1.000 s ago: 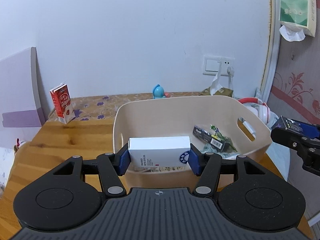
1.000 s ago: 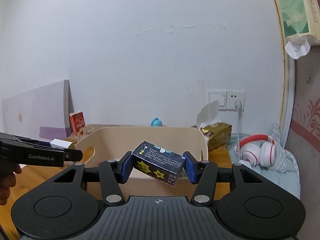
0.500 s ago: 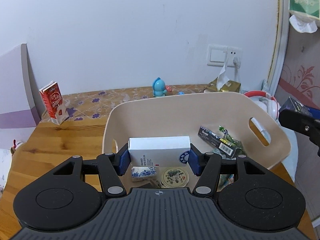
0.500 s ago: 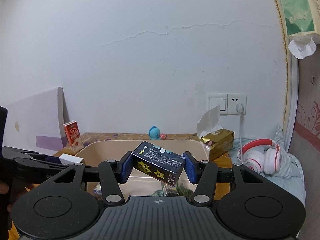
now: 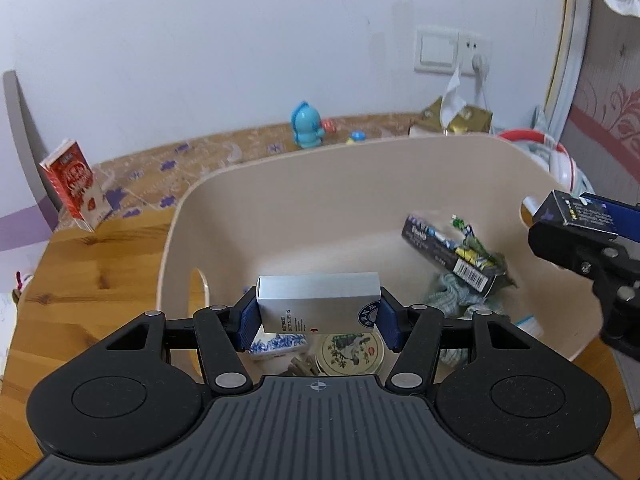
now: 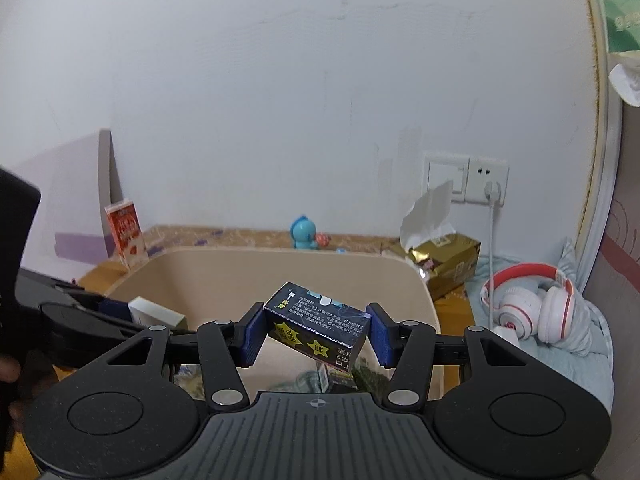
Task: Organize objects
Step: 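Carry both boxes over the bin and open both tools to release them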
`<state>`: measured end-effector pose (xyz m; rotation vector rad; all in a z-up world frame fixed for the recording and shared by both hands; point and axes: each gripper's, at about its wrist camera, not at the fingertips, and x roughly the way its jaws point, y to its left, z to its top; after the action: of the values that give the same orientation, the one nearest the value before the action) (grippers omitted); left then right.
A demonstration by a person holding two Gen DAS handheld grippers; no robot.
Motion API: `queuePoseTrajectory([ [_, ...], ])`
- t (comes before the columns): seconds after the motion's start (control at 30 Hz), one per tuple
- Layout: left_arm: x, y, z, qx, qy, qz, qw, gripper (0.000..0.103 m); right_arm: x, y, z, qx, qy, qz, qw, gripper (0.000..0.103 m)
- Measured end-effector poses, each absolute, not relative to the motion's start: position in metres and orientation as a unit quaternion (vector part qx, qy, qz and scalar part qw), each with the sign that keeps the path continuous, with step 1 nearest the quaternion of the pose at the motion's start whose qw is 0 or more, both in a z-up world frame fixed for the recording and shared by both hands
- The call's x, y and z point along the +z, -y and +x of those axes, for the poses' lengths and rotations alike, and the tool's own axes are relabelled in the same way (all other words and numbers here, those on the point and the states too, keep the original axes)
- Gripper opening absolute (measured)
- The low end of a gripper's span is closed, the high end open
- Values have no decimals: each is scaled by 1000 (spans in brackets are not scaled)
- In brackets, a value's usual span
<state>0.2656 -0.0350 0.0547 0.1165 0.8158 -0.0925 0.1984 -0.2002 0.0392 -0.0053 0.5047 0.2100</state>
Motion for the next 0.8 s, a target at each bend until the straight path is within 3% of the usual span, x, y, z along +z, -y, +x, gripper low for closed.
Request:
queuePoseTrajectory([
  [0.63, 37, 29, 290, -45, -466, 43, 882, 62, 11, 189, 230, 95, -355, -28, 930, 52],
  [0.67, 37, 29, 290, -43, -466, 43, 883, 63, 11, 189, 230, 94, -355, -26, 930, 54],
  [0.7, 38, 28, 289, -46, -465, 42, 883, 64, 11, 190, 229, 91, -354, -24, 931, 61],
  [0.8, 38, 30, 287, -47, -463, 44, 884, 65, 13, 192, 226, 88, -348, -15, 933, 65],
])
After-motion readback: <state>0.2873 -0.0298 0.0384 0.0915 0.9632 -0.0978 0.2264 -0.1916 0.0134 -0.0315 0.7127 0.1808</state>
